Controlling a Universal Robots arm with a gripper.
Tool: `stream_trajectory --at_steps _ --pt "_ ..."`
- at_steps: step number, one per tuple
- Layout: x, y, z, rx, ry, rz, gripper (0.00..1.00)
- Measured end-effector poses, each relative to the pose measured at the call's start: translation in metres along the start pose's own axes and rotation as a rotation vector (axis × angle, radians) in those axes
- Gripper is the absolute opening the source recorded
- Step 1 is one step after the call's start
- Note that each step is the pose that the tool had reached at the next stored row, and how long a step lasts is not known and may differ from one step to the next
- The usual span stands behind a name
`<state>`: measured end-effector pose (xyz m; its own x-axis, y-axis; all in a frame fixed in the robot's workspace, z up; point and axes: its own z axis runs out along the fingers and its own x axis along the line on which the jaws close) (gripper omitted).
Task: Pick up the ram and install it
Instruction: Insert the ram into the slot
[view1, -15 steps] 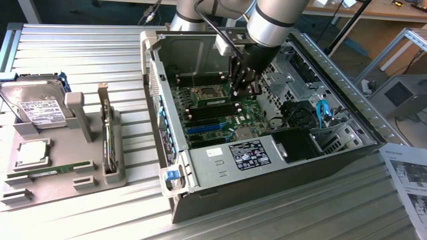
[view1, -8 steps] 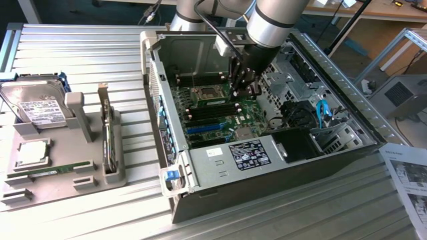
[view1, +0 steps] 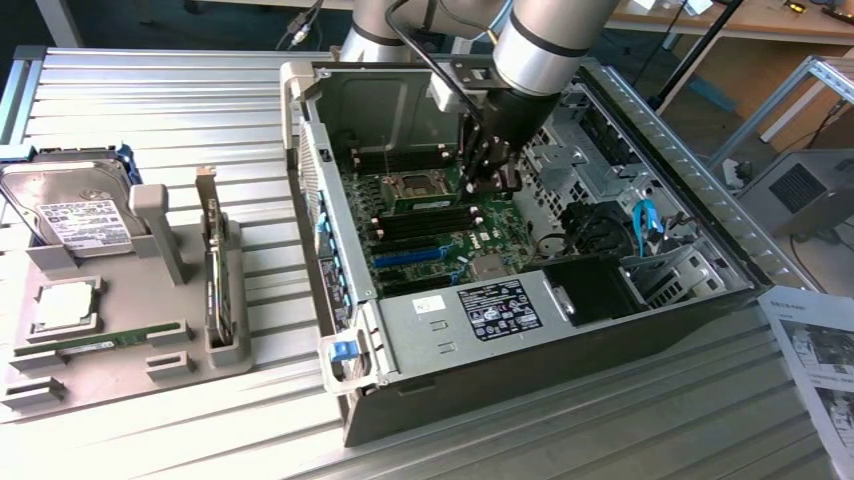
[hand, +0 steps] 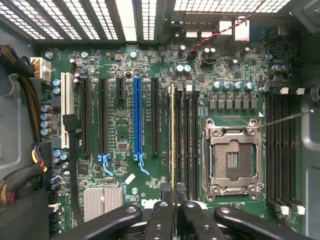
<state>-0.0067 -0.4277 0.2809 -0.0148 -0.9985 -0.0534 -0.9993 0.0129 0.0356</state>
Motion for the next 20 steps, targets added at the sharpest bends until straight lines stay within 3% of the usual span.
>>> stream_trajectory --at_steps 6,13,15,17,20 --pt "0.0 -0.0001 0.0019 0.0001 0.0008 0.0 0.12" --pt "-0.0043 0.0 0.0021 0.0002 0.0183 0.001 0.12" --pt "-0.0044 0.0 0.0021 0.0003 0.0191 0.001 0.12" --pt "-0.0061 0.0 0.0022 0.0002 0.0242 0.001 0.12" --pt "-0.0061 0.0 0.0032 0.0004 0.0241 0.001 0.12"
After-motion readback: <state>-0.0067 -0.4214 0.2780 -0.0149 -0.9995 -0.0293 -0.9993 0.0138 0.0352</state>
